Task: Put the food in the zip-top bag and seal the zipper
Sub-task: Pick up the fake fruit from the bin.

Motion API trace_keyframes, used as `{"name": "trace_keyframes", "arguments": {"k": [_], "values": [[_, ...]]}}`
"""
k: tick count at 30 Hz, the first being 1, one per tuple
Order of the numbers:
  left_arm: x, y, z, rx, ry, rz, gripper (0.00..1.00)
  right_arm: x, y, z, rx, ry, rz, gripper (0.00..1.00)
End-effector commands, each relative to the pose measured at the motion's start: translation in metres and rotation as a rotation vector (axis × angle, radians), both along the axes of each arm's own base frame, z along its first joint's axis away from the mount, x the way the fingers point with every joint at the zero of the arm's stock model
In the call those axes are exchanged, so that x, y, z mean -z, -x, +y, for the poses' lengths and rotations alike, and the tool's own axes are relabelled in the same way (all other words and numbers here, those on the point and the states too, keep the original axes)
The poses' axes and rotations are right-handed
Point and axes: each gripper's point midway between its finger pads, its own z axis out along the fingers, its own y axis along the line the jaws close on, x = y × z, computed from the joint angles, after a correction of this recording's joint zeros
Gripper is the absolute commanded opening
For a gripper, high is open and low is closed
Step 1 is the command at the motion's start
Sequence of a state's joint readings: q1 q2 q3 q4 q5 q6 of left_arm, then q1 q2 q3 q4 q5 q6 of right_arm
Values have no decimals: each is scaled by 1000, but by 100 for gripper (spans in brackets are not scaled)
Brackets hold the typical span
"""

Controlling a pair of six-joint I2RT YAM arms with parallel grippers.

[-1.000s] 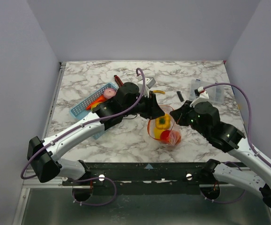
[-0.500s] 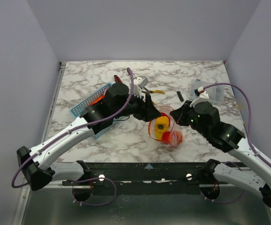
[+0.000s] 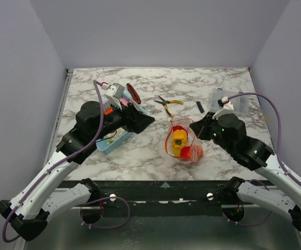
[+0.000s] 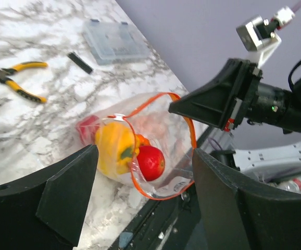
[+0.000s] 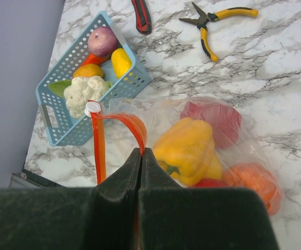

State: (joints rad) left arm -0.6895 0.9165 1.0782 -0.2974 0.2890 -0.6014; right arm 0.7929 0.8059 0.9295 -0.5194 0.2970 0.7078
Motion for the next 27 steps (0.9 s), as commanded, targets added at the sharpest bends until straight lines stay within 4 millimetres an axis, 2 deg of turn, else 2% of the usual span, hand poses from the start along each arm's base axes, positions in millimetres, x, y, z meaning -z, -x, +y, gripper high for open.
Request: {"name": "trace_keyframes", "arguments": {"k": [1,8,12,20,22,27], "values": [[5,-18,42,-190,-17,-30,77,-11,-1,-1,10,-27,-31,0],[43,-42,91,-388,-138,39,80,-9,-2,1,6,-19,-29,0],[67,-54,106,-446,-166,106,81,-8,-2,3,-5,-20,-28,0],[115,-89,105,-467,-159,304,80,-5,-5,6,-14,-4,-28,0],[124,-102,101,-455,-179,316,80,-4,-5,5,-8,-1,-30,0],[153,-141,93,-515,-199,486,78,-8,-5,4,-8,-4,-42,0]]}}
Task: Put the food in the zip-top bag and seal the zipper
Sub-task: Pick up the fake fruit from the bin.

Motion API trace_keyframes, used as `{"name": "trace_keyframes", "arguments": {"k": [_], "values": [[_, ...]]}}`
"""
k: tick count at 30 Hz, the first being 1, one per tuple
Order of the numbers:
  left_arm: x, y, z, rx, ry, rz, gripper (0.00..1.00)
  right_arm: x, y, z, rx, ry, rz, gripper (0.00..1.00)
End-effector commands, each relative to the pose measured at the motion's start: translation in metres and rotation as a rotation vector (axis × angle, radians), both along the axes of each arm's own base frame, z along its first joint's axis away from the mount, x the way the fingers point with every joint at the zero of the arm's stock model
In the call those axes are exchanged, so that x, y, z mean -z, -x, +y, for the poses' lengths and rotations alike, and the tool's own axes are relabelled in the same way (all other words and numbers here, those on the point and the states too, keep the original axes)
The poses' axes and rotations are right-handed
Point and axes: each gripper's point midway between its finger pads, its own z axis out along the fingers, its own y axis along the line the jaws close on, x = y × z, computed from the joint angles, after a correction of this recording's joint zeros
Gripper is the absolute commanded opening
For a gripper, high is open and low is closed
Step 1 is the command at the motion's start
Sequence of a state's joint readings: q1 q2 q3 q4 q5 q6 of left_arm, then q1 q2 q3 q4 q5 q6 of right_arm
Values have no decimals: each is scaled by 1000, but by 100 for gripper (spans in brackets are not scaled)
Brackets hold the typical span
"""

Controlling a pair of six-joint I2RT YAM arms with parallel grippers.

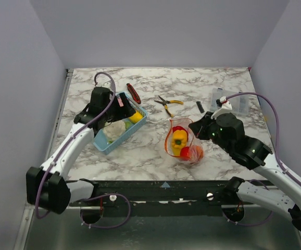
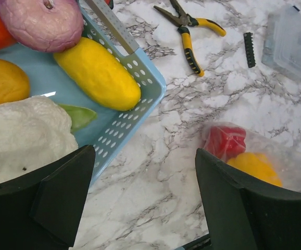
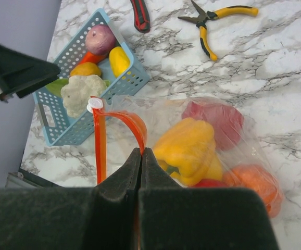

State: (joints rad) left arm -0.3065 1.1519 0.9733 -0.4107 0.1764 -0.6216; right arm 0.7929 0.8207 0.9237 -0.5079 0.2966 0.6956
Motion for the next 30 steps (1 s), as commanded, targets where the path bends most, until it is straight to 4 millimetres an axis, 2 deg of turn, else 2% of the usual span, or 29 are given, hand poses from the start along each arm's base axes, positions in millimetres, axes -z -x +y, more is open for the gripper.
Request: {"name": "trace_keyframes", "arguments": {"k": [1,4,8,10,14,22,30], "values": [[9,-38,-15,-62,79,87,76,-12,-2,1,0,-19,-43,0],[21,-58,-19,-147,134,135,73,-12,-1,-1,4,-21,-46,0],[46,-73,-18,-290,143,235,69,-13,0,-1,-1,-23,-42,0],[61,-75,-16,-377,159,307,69,-13,2,-1,-4,-32,-40,0],[84,-82,-21,-439,190,375,69,-17,3,-2,-4,-36,-43,0],[116,-82,-10,-583,184,444,69,-21,4,-7,10,-32,-46,0],[141,-87,-16,-571,147,516,67,-18,5,-4,3,-42,-33,0]]}}
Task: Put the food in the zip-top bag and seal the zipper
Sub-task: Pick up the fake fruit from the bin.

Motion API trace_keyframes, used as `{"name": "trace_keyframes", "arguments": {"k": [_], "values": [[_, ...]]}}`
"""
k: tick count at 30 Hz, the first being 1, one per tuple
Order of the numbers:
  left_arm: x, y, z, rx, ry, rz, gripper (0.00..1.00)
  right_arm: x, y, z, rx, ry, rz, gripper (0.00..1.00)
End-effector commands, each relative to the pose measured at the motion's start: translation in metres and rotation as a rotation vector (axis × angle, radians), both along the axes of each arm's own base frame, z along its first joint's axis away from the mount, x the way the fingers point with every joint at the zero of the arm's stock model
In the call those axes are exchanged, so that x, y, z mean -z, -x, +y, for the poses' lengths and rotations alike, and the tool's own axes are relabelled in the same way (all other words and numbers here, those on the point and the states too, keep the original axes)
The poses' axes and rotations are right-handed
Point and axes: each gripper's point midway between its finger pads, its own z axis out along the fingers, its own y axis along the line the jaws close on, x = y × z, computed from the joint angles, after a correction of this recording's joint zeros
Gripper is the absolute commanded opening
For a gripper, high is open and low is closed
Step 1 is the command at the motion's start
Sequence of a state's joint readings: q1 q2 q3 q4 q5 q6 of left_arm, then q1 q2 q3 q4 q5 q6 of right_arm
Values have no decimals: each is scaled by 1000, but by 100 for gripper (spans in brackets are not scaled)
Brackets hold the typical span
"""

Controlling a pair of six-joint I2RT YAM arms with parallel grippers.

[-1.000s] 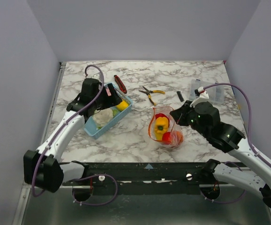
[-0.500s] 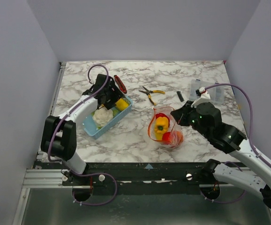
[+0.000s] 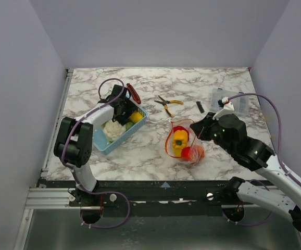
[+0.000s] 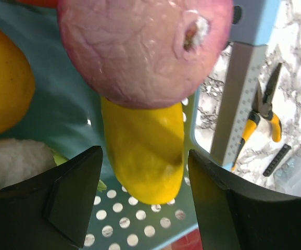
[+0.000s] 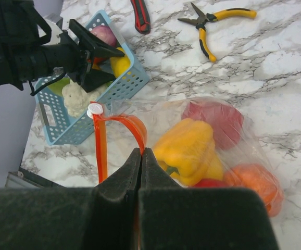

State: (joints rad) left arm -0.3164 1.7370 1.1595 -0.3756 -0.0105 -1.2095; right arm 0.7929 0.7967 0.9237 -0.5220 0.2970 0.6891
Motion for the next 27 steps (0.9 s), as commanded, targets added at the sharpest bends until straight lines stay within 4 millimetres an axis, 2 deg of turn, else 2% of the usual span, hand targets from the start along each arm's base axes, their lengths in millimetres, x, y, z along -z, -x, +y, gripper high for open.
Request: {"name": "trace_keyframes", "arguments": {"k": [1,8,9,10,12,15,17,20,27], "values": [[13,0,-1,-34,-8,55,67,-15,2,0,5,-44,-23,0],[22,-2,2,-40,-40,51,65,-11,1,1,8,-37,-15,0],[24,-1,3,-34,-44,55,62,-10,0,2,5,-31,-8,0],[25,-4,0,-15,-38,43,55,-10,0,1,5,-24,-3,0],[28,-4,-5,27,-31,39,32,-8,0,0,10,-13,3,0],[28,0,-5,54,-33,40,30,-8,1,-4,23,-23,-11,0],[21,4,-4,67,-38,18,27,-9,1,-5,26,-21,-16,0],[3,9,3,70,-58,-37,17,-6,-1,-4,25,-13,-12,0],[-37,27,22,74,-118,-129,10,-4,-4,5,-1,-17,-14,0]]}}
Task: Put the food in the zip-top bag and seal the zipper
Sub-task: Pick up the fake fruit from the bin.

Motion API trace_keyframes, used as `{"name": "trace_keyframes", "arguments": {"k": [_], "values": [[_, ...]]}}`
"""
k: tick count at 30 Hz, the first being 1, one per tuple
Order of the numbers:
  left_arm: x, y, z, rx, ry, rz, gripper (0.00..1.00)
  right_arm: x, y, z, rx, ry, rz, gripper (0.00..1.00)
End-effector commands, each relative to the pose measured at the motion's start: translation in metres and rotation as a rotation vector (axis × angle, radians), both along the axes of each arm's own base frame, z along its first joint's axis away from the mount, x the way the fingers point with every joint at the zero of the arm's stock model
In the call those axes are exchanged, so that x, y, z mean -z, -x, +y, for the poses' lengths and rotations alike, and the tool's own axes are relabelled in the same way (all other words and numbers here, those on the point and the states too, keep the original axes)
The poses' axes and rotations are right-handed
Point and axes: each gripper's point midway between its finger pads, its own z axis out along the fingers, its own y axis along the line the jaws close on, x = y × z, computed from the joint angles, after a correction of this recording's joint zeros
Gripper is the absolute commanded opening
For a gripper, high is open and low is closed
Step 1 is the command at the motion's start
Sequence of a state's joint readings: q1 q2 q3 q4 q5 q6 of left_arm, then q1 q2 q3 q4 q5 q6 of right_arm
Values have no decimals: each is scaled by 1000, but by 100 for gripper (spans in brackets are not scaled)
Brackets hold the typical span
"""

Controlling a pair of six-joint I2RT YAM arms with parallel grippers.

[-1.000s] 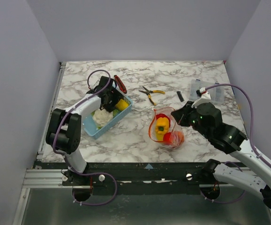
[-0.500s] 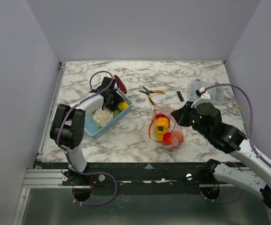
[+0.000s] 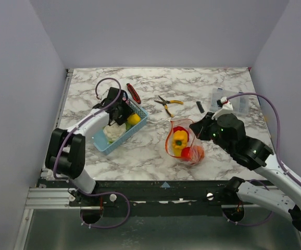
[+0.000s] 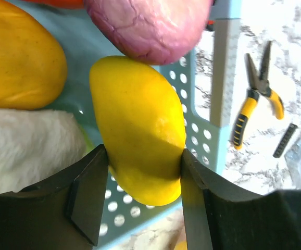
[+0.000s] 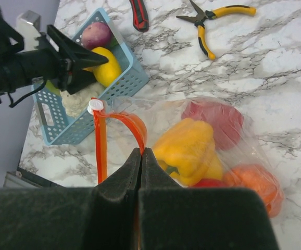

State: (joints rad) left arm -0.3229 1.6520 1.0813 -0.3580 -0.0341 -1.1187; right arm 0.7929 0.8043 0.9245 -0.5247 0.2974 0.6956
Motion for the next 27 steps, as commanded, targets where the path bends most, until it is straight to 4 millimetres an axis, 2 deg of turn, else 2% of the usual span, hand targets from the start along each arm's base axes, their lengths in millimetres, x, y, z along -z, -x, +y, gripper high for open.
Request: {"name": "trace_keyframes", "arguments": {"k": [1,12,18,23,27], "values": [[-37,13,15,12,-56,-95,9,-5,-4,5,-5,-22,-23,0],[-104,53,35,79,-94,-283,2,-6,-6,9,-12,-20,-21,0],[-155,77,41,152,-104,-450,1,-4,-7,13,-21,-22,-15,0],[-190,95,31,258,-68,-578,0,1,-7,16,-31,-23,-5,0],[-221,110,6,401,32,-681,0,-1,-9,18,-29,-16,-3,0]]}}
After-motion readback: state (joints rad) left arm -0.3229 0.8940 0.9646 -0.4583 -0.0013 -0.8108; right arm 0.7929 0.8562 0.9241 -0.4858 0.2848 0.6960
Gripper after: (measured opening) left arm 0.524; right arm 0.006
